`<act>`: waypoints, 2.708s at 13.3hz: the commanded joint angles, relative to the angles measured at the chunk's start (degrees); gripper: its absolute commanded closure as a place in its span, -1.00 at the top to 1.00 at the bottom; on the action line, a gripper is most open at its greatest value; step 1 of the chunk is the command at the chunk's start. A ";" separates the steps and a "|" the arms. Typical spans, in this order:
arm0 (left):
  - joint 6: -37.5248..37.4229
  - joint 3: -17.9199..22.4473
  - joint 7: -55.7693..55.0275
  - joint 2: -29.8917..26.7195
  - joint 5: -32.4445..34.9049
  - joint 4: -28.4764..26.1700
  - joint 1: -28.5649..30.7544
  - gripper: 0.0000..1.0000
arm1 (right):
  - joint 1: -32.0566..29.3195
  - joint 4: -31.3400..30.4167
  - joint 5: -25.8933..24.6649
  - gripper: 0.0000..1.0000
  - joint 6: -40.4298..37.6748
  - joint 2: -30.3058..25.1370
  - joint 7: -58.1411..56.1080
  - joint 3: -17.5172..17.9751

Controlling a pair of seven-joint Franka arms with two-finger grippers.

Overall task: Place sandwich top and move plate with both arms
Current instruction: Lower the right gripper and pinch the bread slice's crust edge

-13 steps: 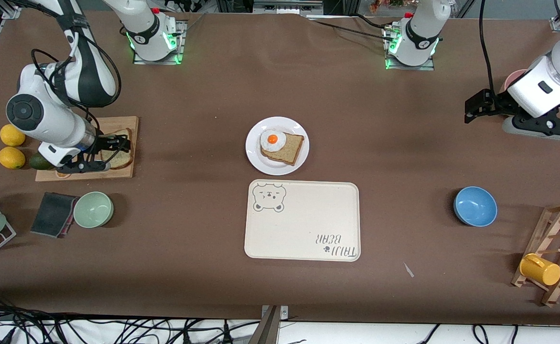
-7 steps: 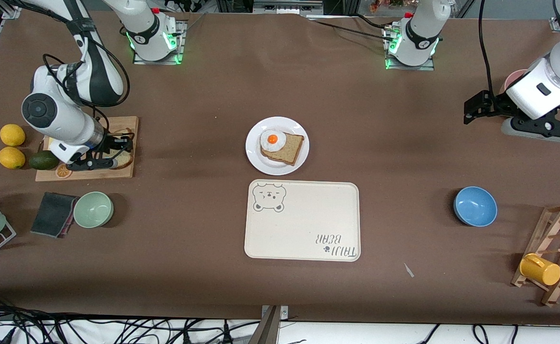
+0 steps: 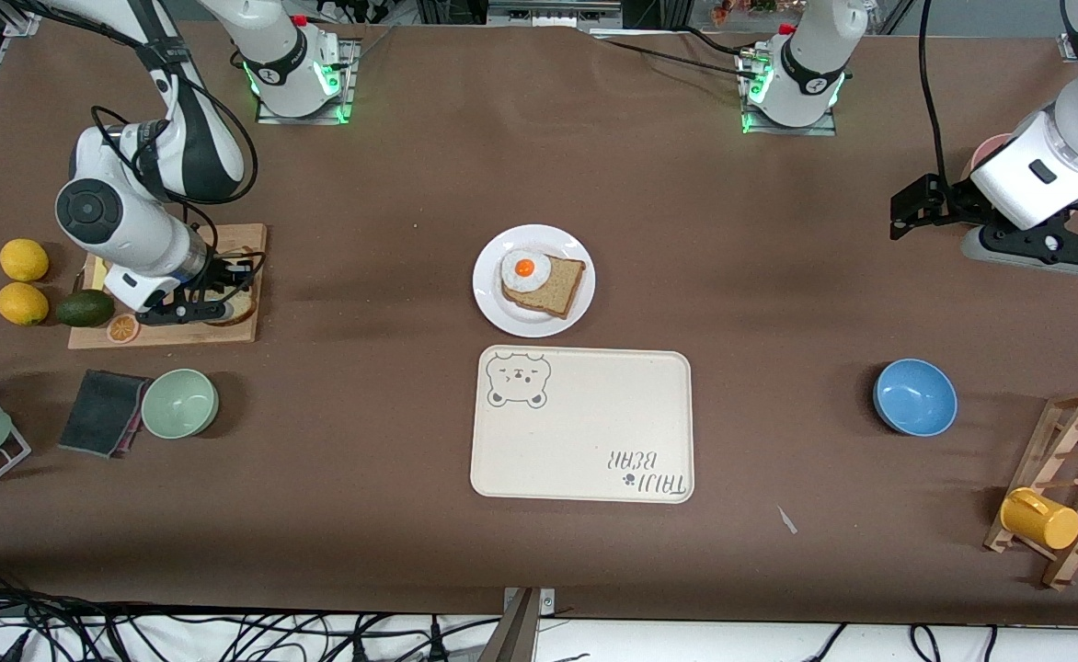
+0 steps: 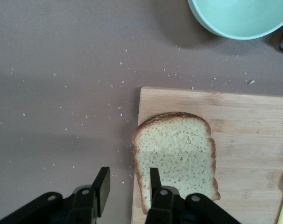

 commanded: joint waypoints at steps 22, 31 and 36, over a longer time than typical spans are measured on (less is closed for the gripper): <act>0.03 0.00 0.65 0.22 -1.47 0.61 0.66 1.00 | 3.31 -10.04 -24.92 -0.16 9.82 2.62 15.07 0.45; 0.03 0.00 0.65 0.22 -1.56 0.61 0.66 1.00 | 2.86 -11.54 -25.10 -0.45 13.34 4.37 15.07 -0.87; 0.03 0.00 0.74 0.22 -1.56 0.61 0.75 1.00 | 2.86 -11.63 -25.10 -1.00 13.43 4.64 15.07 -1.13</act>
